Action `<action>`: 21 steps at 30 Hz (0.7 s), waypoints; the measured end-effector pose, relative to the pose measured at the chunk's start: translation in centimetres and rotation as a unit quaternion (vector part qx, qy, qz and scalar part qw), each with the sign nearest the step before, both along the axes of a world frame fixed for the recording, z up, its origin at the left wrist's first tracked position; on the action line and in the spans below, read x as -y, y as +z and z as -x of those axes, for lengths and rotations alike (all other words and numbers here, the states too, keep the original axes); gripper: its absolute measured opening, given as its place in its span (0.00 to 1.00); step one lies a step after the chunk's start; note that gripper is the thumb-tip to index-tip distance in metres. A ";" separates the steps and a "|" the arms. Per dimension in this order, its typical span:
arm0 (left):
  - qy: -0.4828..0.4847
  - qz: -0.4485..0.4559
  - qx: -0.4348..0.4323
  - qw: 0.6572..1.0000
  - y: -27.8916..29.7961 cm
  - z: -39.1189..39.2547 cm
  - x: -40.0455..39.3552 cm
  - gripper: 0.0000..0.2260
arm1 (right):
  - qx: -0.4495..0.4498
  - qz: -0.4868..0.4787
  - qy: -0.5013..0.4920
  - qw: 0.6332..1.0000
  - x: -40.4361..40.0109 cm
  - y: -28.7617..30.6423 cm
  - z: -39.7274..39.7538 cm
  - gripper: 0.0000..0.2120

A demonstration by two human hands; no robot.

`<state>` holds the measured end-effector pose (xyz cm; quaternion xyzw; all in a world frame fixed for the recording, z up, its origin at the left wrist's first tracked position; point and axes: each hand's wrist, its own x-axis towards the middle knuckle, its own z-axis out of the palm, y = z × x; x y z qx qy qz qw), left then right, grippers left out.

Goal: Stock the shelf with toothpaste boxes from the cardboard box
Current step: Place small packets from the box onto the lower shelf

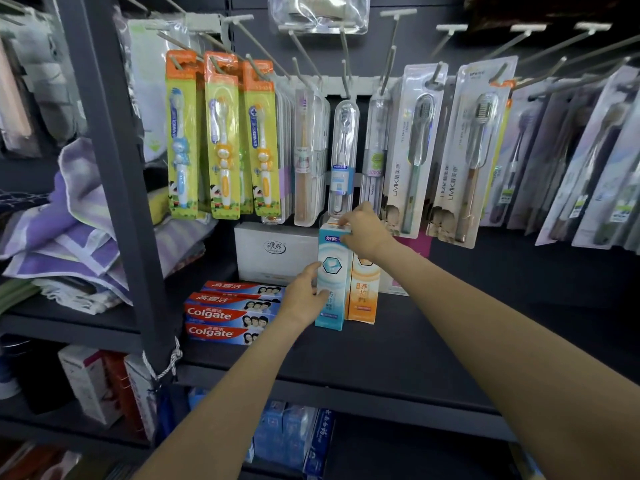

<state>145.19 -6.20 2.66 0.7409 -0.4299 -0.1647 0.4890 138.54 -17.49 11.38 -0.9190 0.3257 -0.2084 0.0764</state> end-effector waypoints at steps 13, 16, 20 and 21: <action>0.034 0.030 0.023 0.999 -0.8 -0.2 1.0 0.22 | 0.024 0.021 0.027 0.999 -0.2 -0.6 0.5 0.28; 0.037 0.039 0.015 0.998 -0.9 -0.3 0.9 0.22 | 0.025 0.026 0.028 0.999 -0.2 -0.5 0.7 0.28; 0.040 0.047 0.010 0.998 -0.8 -0.2 0.7 0.21 | 0.020 0.032 0.027 0.999 -0.2 -0.5 1.0 0.29; 0.041 0.048 0.010 0.998 -0.8 -0.2 0.7 0.21 | 0.020 0.031 0.026 0.999 -0.2 -0.5 1.0 0.28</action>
